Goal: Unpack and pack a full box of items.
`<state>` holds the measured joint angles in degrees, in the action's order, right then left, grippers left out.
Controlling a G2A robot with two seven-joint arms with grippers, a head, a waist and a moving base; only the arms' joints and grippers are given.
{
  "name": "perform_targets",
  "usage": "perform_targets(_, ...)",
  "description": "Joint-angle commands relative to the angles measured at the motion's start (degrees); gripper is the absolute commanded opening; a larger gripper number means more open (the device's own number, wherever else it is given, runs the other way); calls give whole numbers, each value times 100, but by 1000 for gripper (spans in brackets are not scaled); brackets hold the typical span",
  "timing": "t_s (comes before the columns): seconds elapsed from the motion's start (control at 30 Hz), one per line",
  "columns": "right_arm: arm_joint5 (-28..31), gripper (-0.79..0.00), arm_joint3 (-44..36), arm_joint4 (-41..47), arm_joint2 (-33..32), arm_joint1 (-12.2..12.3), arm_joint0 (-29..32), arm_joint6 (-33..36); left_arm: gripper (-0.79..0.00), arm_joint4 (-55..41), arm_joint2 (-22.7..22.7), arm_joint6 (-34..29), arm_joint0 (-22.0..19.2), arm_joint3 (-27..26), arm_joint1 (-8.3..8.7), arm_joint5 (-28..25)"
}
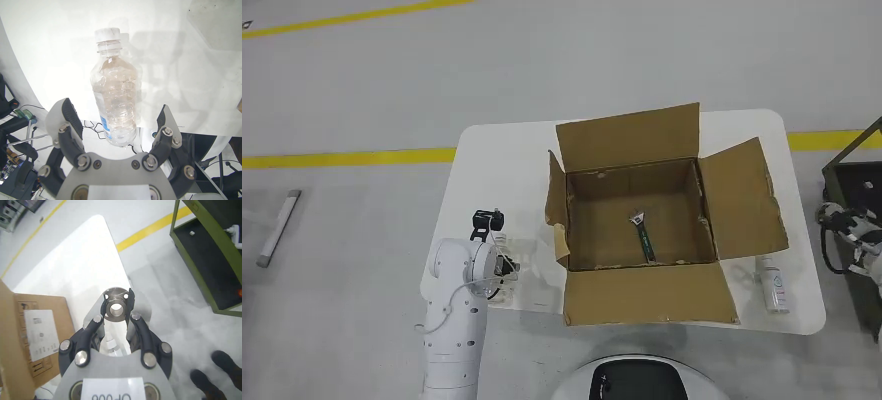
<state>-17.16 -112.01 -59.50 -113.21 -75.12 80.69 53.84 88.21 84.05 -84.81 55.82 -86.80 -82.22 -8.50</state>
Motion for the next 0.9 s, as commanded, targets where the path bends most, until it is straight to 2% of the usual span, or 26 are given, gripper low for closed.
perform_targets(0.0,-25,-785,82,-380,210,24,-85,238,0,0,0,0,0,0,0,0)
perform_targets(0.17,5,-785,270,-1012,539,76,-211,775,0,0,0,0,0,0,0,0)
perform_targets(0.47,450,-785,382,-1459,797,154,-243,1803,0,0,0,0,0,0,0,0)
perform_targets(0.87,595,-785,660,-1561,1126,178,-331,1807,0,0,0,0,0,0,0,0)
